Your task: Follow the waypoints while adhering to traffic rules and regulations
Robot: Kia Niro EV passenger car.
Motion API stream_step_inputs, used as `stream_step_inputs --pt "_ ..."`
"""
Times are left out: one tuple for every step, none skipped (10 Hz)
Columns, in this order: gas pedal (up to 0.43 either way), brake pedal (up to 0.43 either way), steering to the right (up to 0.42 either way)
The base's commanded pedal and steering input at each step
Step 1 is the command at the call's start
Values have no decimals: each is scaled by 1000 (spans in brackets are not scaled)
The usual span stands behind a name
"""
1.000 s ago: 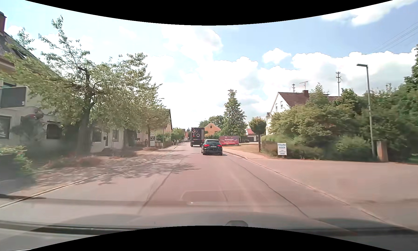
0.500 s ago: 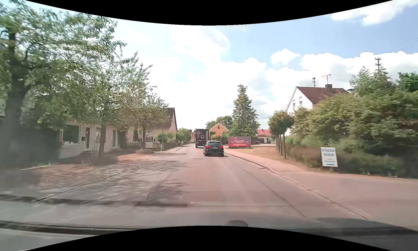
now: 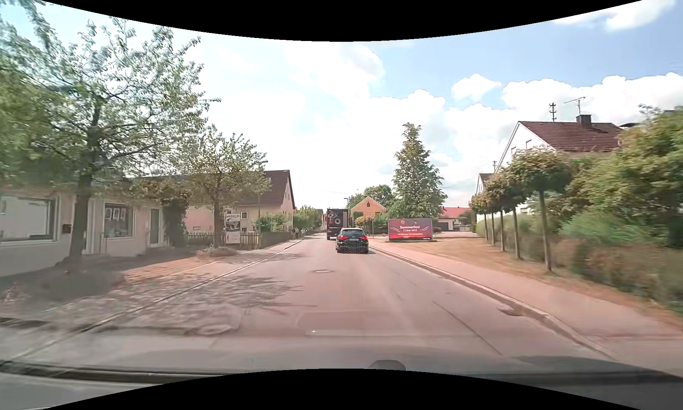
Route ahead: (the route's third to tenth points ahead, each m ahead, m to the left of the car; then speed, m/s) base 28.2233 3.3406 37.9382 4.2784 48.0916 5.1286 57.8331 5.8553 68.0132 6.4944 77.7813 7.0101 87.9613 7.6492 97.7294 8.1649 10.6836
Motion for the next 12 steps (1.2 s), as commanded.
stream_step_inputs --pt "138 0 -30" --pt "138 0 -30" --pt "150 0 -30" --pt "150 0 -28" --pt "150 0 -20" --pt "150 0 -16" --pt "177 0 -16" --pt "189 0 -15" --pt "189 0 -15" --pt "197 0 -14" --pt "197 0 -14" --pt "197 0 -12"
